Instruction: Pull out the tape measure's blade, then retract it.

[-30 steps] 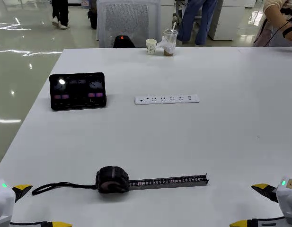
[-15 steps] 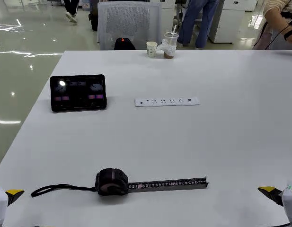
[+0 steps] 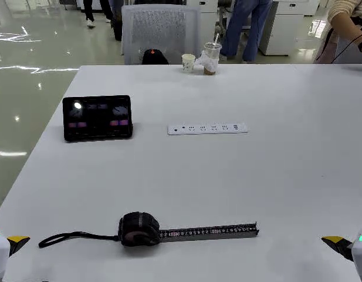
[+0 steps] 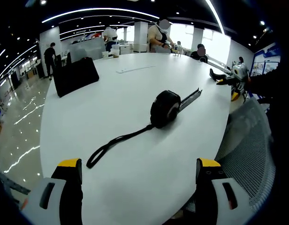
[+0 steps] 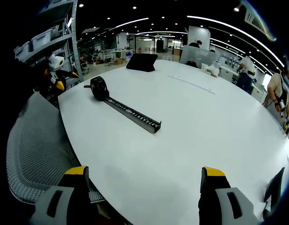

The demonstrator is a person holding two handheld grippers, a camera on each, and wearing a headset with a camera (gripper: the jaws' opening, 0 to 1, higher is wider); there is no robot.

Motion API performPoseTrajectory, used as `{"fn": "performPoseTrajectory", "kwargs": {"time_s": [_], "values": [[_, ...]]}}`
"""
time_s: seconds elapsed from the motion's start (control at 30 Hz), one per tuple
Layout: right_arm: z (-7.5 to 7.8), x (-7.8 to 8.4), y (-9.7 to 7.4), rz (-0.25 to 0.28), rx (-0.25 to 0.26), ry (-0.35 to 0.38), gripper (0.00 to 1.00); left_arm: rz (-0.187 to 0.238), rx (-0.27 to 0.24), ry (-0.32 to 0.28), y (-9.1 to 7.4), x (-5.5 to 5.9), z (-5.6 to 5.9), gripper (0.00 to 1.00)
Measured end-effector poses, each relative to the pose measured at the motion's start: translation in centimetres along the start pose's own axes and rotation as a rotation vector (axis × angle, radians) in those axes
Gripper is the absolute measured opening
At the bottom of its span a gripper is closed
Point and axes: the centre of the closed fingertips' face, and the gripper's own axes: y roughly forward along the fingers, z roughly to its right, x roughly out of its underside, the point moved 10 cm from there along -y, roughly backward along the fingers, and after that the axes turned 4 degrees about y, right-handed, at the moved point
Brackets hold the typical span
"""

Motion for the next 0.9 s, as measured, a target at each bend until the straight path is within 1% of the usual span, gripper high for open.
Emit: {"fn": "performPoseTrajectory", "kwargs": {"time_s": [0.07,0.1,0.2,0.3,0.4,0.47,0.6,0.73,0.83,0.87,0.9], "values": [[0.1,0.1,0.0,-0.003,0.001,0.000,0.99,-0.002,0.002,-0.001,0.1,0.0,0.0,0.99],[0.0,0.1,0.0,-0.003,0.000,0.000,0.99,0.004,-0.006,0.015,0.1,-0.1,-0.1,0.99],[0.1,0.1,-0.1,-0.009,-0.001,-0.003,0.99,0.009,-0.004,0.001,0.1,-0.3,-0.1,0.99],[0.0,0.1,-0.1,-0.020,-0.001,-0.014,0.99,0.015,-0.003,0.015,0.3,-0.6,0.2,0.99],[0.3,-0.1,-0.1,-0.022,-0.003,-0.026,0.99,0.014,0.005,0.026,0.7,-1.2,0.8,0.99],[0.4,-0.4,-0.1,-0.022,-0.006,-0.029,0.99,0.015,0.006,0.023,0.9,-1.6,1.0,0.99],[0.8,-0.7,0.1,-0.037,-0.006,-0.042,0.99,0.028,0.003,0.019,1.3,-2.4,1.5,0.99],[1.1,-1.1,0.4,-0.048,-0.015,-0.072,0.99,0.052,-0.008,0.019,1.9,-3.4,1.9,0.99],[1.4,-1.5,0.6,-0.059,-0.022,-0.102,0.99,0.066,-0.020,0.003,2.3,-4.1,2.2,0.99],[1.4,-1.7,0.7,-0.060,-0.030,-0.114,0.99,0.069,-0.029,-0.007,2.5,-4.3,2.2,0.99],[1.5,-1.8,0.8,-0.060,-0.036,-0.128,0.99,0.076,-0.027,-0.023,2.6,-4.5,2.3,0.99]]}}
